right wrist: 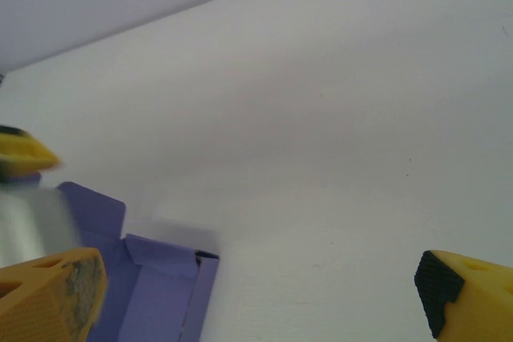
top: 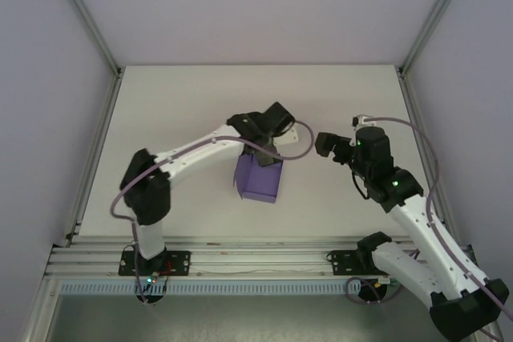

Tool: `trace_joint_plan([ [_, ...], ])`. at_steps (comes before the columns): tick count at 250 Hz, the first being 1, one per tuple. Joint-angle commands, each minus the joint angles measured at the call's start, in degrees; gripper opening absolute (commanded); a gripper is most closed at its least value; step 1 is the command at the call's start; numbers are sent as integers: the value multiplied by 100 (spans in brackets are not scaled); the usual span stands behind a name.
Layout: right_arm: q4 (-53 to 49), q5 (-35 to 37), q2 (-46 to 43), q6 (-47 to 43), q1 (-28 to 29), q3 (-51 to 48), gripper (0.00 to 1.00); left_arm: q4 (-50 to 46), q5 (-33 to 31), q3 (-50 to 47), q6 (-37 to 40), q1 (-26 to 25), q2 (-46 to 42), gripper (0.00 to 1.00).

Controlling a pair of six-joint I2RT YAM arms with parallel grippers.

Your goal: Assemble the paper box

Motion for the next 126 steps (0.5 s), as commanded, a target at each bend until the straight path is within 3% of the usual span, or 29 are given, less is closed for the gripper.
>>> trace_joint_plan([
  [1,44,-117,477,-439,-119,252,100,1242,165,-399,-1647,468,-1103,100],
  [31,464,-460,980,-759,-163,366,100,1817,-11,-1226,-3272,869,-2085,100],
  [55,711,-1952,1582,-1847,-157,497,97,1903,-189,-2049,-4652,1219,-2758,100],
  [80,342,-3090,2470,-3258,43,908,94,1822,-188,-2954,-5483,1487,-3371,100],
  [104,-313,-2877,3479,-4684,413,1503,92,1920,-285,-3803,-5840,1552,-3933,100],
  [126,-1100,-2704,4468,-5398,599,2335,86,1731,-434,-4273,-6050,1577,-4367,100],
])
